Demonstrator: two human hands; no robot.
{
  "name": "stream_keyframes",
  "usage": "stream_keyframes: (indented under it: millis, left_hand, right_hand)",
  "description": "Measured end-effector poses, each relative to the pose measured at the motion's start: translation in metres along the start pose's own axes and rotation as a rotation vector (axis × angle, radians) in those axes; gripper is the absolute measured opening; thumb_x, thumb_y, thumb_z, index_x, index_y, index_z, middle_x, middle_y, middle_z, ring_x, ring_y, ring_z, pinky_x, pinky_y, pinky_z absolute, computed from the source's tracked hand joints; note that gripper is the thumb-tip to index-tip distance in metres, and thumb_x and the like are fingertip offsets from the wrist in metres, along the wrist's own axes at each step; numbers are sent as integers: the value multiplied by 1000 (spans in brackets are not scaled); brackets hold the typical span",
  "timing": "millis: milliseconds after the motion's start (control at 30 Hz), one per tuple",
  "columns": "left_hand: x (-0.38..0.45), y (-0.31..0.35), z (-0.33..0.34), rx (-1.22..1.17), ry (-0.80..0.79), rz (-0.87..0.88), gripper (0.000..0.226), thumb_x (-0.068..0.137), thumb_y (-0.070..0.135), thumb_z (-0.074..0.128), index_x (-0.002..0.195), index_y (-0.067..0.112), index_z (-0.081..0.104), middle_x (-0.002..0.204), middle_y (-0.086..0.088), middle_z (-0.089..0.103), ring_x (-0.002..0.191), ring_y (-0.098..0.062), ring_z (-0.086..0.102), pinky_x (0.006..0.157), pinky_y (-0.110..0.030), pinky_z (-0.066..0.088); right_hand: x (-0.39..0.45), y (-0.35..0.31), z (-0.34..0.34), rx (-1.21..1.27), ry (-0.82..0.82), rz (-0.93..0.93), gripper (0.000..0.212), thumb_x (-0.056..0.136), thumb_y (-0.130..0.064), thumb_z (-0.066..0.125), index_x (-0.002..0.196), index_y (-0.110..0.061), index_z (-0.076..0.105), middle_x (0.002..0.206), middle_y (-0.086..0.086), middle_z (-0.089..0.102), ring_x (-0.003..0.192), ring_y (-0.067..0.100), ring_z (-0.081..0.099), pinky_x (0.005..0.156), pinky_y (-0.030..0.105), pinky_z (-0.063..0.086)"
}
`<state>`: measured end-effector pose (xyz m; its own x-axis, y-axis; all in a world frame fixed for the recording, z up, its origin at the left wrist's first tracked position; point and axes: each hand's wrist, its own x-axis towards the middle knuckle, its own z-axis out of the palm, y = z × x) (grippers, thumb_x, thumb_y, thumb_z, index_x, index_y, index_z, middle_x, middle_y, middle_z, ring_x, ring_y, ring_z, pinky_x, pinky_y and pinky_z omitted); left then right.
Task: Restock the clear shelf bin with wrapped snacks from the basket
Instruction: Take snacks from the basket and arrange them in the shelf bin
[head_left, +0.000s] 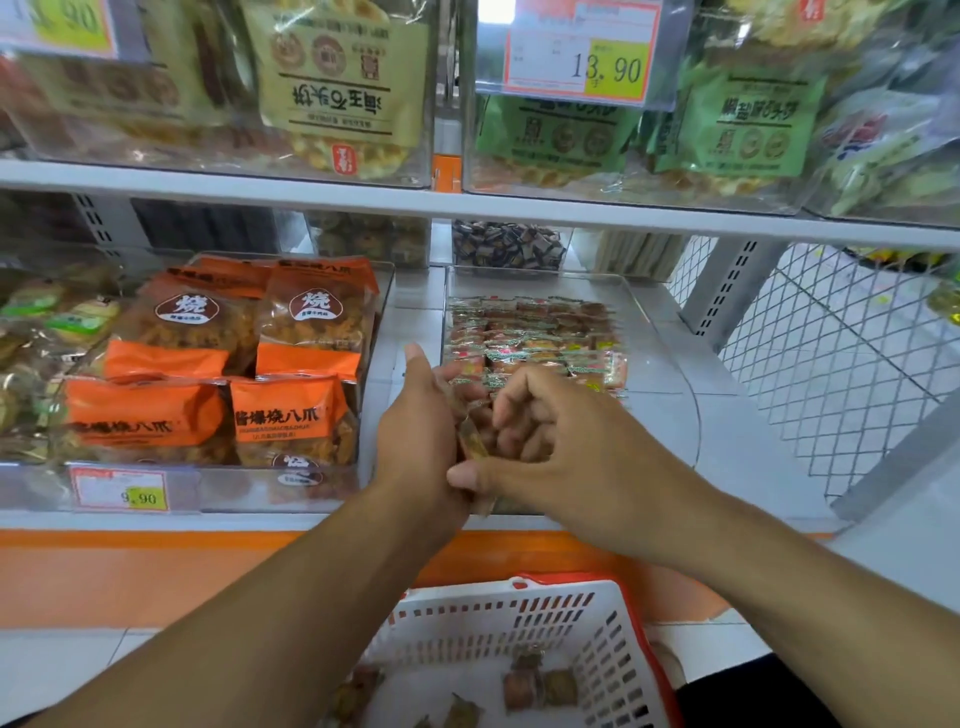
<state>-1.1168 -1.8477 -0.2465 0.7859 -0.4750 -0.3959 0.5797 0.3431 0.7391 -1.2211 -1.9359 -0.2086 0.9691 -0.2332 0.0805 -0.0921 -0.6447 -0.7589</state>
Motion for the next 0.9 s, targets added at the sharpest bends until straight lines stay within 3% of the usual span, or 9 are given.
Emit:
stream_keyframes:
  millis: [167, 300, 433, 500, 567, 667, 733, 800, 900]
  left_hand:
    - [-1, 7, -1, -14, -79, 5, 63, 94, 71, 40, 105, 18, 72, 91, -8, 73, 82, -29, 71, 74, -46, 61]
    - [-2, 12, -2, 42, -268, -32, 79, 94, 73, 33, 127, 10, 65, 121, -19, 71, 112, -37, 68, 100, -55, 51]
    - [-8, 6, -1, 85, -502, -121, 78, 94, 71, 38, 120, 5, 71, 121, -21, 70, 107, -32, 71, 90, -48, 59]
    - [-9, 4, 0, 185, -538, -106, 71, 93, 68, 45, 114, 6, 74, 120, -19, 71, 109, -30, 71, 88, -47, 60]
    - [-10, 2, 2, 308, -568, -73, 61, 90, 64, 53, 113, 13, 75, 116, -13, 74, 101, -24, 74, 76, -39, 63]
    - [-12, -2, 1, 466, -651, -33, 57, 77, 67, 64, 110, 22, 75, 101, -2, 76, 76, -9, 73, 63, -27, 59]
    - [-10, -4, -1, 535, -704, -65, 65, 74, 67, 67, 117, 19, 69, 103, -6, 72, 81, -12, 71, 67, -26, 58]
    - [-10, -6, -2, 534, -746, -124, 67, 75, 72, 65, 122, 24, 68, 119, -10, 72, 102, -24, 71, 75, -31, 60]
    - [-7, -9, -1, 488, -680, -87, 59, 84, 78, 50, 116, 34, 73, 120, -10, 72, 110, -27, 70, 88, -43, 59]
  right_hand:
    - [-4, 1, -3, 7, -12, 24, 38, 74, -28, 85, 96, -40, 55, 82, -11, 63, 67, 8, 62, 66, 35, 55]
    - [8, 7, -23, 432, 52, 71, 40, 88, -8, 71, 119, -29, 58, 89, -3, 73, 81, 14, 72, 69, 31, 57]
    - [16, 22, -20, 280, 52, 97, 43, 93, -18, 67, 130, -37, 58, 98, 12, 68, 96, 30, 67, 90, 47, 56]
    - [18, 28, -22, 125, 42, 85, 36, 92, -25, 68, 122, -44, 64, 100, 5, 64, 92, 25, 65, 86, 38, 57]
    - [16, 30, -31, 5, -30, 42, 37, 90, -31, 71, 124, -43, 62, 107, -10, 59, 96, 5, 60, 86, 25, 50]
    - [14, 32, -37, -52, -258, -55, 27, 87, -28, 72, 111, -39, 66, 101, -10, 65, 93, 6, 63, 83, 28, 53]
    - [12, 31, -35, 36, -321, -43, 27, 84, -18, 77, 99, -38, 67, 87, -8, 71, 80, 9, 68, 72, 34, 57]
    - [13, 33, -37, 147, -353, 2, 35, 76, -9, 84, 100, -28, 67, 84, -6, 73, 77, 9, 69, 66, 30, 56]
    - [21, 43, -61, 64, -221, 51, 41, 67, -16, 91, 98, -24, 65, 91, -1, 72, 83, 14, 68, 70, 27, 53]
